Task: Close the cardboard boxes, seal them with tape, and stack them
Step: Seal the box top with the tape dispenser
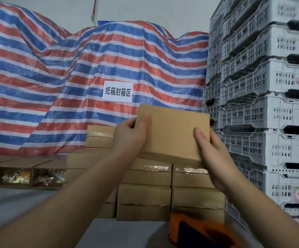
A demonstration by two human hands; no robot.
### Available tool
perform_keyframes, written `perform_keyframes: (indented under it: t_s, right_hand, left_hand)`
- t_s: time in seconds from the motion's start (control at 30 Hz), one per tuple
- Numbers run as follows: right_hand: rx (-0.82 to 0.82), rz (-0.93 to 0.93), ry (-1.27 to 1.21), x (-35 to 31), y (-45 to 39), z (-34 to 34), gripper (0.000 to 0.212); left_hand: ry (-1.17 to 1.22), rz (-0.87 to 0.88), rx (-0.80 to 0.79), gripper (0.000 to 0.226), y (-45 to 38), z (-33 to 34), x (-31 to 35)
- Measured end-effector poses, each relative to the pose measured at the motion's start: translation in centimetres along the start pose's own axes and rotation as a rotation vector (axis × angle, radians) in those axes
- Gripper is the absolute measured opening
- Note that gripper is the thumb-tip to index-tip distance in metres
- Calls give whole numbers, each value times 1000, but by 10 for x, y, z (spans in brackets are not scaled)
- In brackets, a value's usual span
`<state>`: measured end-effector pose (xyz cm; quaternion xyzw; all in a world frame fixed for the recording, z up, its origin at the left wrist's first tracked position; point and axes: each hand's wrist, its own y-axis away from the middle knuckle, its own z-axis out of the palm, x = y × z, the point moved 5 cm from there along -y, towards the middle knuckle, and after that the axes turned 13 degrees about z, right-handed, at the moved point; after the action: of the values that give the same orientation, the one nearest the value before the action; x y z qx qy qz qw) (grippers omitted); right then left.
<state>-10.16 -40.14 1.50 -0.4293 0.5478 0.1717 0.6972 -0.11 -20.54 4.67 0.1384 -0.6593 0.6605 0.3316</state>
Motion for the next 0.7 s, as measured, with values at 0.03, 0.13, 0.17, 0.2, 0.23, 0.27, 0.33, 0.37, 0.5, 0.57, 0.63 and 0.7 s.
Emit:
perform_keyframes:
  t_s: [0.03, 0.13, 0.17, 0.2, 0.23, 0.27, 0.33, 0.37, 0.5, 0.57, 0.63, 0.7]
  right_hand:
    - [29, 31, 1, -8, -20, -12, 66]
    - [82, 176, 31, -24, -74, -46, 65]
    - [81, 220, 41, -26, -91, -56, 60]
    - [75, 259, 52, -27, -107, -64, 53]
    - [68, 300, 62, -26, -124, -72, 48]
    - [62, 339, 72, -23, -141, -79, 46]
    - [64, 409, 114, -14, -177, -92, 47]
    - [65, 441, 134, -8, -193, -96, 47]
    - [64, 573, 158, 19, -246, -102, 49]
    - [61, 614, 177, 32, -269, -104, 52]
    - [42, 640, 192, 42, -288, -106, 54]
    - [9, 672, 188, 50, -304, -104, 49]
  left_hand:
    - [1, -7, -36, 27, -19, 18, -3]
    - [-34, -12, -187, 35, -65, 69, -19]
    - [-54, 14, -246, 32, -76, 85, -25]
    - [-46, 34, -313, 31, -85, 100, -32]
    - [-25, 42, -392, 30, -93, 115, -39]
    - [-25, 54, -482, 29, -100, 128, -47]
    - [-97, 118, -672, 38, -114, 150, -66]
    - [-145, 131, -744, 54, -122, 160, -77]
    - [-322, 95, -814, 93, -154, 187, -123]
    - [-380, 118, -839, 82, -167, 198, -141]
    - [-442, 148, -859, 58, -177, 204, -152]
    - [-498, 169, -841, 39, -188, 206, -160]
